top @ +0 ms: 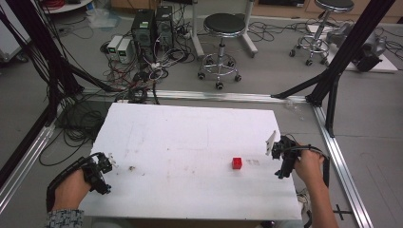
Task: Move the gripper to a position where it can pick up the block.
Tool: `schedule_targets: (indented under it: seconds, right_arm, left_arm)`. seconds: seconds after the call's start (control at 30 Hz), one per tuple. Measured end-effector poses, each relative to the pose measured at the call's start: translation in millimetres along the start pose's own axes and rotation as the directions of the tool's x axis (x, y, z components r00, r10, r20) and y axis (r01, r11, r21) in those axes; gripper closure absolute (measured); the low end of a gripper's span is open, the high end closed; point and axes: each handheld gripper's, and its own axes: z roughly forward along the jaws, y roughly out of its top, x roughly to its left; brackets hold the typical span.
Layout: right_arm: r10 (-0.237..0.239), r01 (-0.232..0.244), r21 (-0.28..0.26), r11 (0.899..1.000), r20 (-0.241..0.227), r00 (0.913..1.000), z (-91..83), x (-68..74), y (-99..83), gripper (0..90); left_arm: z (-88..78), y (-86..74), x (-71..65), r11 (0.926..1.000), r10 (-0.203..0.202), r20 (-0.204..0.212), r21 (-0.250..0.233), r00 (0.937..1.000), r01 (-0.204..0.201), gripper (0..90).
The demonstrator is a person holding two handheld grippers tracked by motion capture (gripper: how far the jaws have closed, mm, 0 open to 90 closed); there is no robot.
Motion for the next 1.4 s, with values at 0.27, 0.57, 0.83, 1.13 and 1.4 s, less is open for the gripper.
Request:
schedule_targets:
  seconds: [0.27,0.57,0.83,1.13,1.4]
  right_arm:
    - [-0.035,0.034,0.008,0.999,0.043,0.9985,-26.3,-15.0,19.5,0.8]
    - [-0.113,0.113,0.011,0.994,0.027,0.9932,-24.7,-22.6,56.5,0.8]
    - [-0.156,0.156,0.013,0.988,-0.002,0.9877,-2.0,-25.0,85.6,0.8]
    - [-0.188,0.188,0.013,0.982,-0.041,0.9814,25.3,-24.2,106.5,0.8]
    - [-0.212,0.215,0.028,0.976,-0.075,0.9743,50.7,-18.5,118.8,0.8]
  left_arm:
    - [-4.7,-2.3,2.2,0.9997,-0.016,-0.004,-0.016,0.9999,0.016,21.5]
    - [-5.7,-3.9,3.1,0.9993,-0.018,0.000,-0.032,0.9998,0.018,21.5]
    - [-7.7,-5.6,4.4,0.9987,-0.027,0.002,-0.044,0.9996,0.027,21.5]
    - [-7.0,-6.8,5.4,0.9984,-0.030,0.004,-0.048,0.9995,0.030,21.5]
    - [-5.9,-6.2,5.2,0.9986,-0.029,0.006,-0.045,0.9996,0.029,21.5]
